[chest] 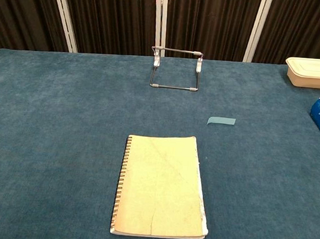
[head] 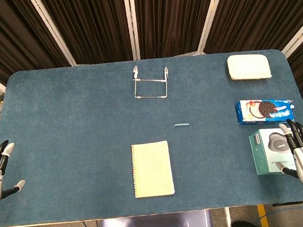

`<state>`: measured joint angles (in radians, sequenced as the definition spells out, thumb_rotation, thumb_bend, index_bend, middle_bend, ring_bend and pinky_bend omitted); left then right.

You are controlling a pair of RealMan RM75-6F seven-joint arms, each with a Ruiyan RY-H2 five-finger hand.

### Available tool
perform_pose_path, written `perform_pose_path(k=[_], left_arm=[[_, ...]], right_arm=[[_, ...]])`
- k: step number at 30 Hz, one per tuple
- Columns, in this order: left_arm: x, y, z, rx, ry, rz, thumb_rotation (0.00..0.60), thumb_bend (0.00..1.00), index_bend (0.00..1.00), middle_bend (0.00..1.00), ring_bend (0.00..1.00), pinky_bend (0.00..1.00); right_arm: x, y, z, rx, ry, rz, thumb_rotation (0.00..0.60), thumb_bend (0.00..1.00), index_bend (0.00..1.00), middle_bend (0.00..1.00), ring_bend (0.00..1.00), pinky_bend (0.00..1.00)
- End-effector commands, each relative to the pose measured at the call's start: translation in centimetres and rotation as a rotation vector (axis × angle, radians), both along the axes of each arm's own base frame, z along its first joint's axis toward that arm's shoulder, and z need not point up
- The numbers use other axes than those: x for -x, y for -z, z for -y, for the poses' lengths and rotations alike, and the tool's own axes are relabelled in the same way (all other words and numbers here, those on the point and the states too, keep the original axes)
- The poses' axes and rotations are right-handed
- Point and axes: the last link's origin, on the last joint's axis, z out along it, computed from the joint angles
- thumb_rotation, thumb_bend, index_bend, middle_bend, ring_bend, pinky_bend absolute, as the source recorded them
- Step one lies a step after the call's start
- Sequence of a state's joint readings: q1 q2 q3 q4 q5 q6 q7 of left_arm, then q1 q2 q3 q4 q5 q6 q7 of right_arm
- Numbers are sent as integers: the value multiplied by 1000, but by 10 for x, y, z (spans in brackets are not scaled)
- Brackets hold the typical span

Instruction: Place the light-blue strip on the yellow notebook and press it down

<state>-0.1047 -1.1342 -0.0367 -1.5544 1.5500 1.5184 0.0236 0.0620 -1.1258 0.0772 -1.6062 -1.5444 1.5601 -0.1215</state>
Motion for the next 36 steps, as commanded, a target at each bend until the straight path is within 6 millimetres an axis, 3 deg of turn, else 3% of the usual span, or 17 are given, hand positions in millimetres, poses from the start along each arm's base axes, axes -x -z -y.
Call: perform_pose_path(k=[1,6,9,16,21,26,29,36], left_arm=[[0,0,0,1,-2,-1,600,0,0,0,0,0],[1,2,-2,5,-6,-2,600,0,0,0,0,0],[0,1,-2,-1,-8,-2,600,0,0,0,0,0],[2,2,-5,1,-40,-14,600,0,0,0,0,0],[6,5,-8,-2,-58,-29,600,0,0,0,0,0],[10,9,-12,-4,-78,-34,600,0,0,0,0,0],[16,11,-19,-10,-102,-46,600,0,0,0,0,0],[21,15,-24,-10,-128,-61,600,0,0,0,0,0]], right_arm=[[0,1,0,-3,0,-3,600,0,0,0,0,0],[1,4,3,-21,5,-5,600,0,0,0,0,0],[-2,8,16,-58,4,-4,600,0,0,0,0,0],[-27,15,89,-166,-8,-32,600,0,2,0,0,0],[-50,32,137,-239,-26,-31,600,0,110,0,0,0],[-74,63,174,-324,-22,20,600,7,275,0,0,0],[-104,111,212,-426,-22,36,600,88,401,0,0,0],[-127,161,234,-468,-19,11,600,186,446,0,0,0]])
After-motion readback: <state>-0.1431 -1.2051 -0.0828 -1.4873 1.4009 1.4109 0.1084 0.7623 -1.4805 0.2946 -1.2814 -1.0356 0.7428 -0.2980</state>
